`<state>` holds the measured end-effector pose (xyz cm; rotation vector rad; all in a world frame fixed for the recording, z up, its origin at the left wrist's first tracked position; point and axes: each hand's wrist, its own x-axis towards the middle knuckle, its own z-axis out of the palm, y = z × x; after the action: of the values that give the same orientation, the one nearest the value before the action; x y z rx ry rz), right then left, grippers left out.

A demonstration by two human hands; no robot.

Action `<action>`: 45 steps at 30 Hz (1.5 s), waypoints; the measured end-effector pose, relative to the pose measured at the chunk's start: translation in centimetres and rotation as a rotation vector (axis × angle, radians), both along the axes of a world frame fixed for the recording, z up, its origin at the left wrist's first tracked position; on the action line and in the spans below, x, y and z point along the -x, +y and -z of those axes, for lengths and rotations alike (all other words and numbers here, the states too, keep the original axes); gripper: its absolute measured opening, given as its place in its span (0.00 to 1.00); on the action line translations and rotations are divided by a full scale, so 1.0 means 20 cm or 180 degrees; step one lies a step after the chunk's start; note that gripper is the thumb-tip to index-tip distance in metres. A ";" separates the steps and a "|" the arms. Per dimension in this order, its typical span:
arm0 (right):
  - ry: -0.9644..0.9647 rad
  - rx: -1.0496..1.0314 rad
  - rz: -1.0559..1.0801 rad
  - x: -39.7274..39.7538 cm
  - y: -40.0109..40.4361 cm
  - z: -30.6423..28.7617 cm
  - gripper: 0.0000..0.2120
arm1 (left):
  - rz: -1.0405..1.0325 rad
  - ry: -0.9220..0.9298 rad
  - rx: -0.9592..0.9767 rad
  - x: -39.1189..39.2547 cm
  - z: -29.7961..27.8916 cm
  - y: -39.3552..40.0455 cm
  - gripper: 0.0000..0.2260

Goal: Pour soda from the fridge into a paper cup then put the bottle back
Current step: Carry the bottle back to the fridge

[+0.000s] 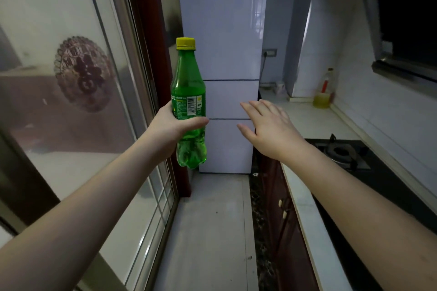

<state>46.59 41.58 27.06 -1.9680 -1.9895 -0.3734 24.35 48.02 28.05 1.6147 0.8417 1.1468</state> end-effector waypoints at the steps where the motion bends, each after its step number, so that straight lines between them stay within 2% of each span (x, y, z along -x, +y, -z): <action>1: 0.0006 -0.0013 -0.0007 0.00 0.06 -0.01 0.29 | -0.0018 -0.0025 0.0004 0.00 -0.02 0.05 0.20; 12: -0.0198 -0.0255 0.0058 0.12 0.77 -0.20 0.29 | 0.0095 -0.0244 -0.0200 0.07 -0.25 0.73 0.14; 22: -0.0337 -0.0508 0.0094 0.17 1.26 -0.39 0.29 | 0.0195 -0.0120 -0.0466 0.11 -0.47 1.26 0.15; 30: -0.0425 -0.0463 0.0090 0.01 1.65 -0.42 0.29 | 0.0235 -0.0252 -0.0442 -0.03 -0.54 1.65 0.15; 34: -0.0429 -0.0562 0.0026 -0.12 1.91 -0.42 0.29 | 0.0068 -0.0161 -0.0545 -0.17 -0.55 1.88 0.14; 45: -0.0207 -0.0814 -0.0110 -0.41 2.59 -0.58 0.29 | -0.0254 -0.0181 -0.0563 -0.47 -0.72 2.47 0.18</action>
<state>54.69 93.30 38.70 -1.7817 -1.9038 -0.6559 33.80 97.36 42.36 1.6956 0.7922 1.3492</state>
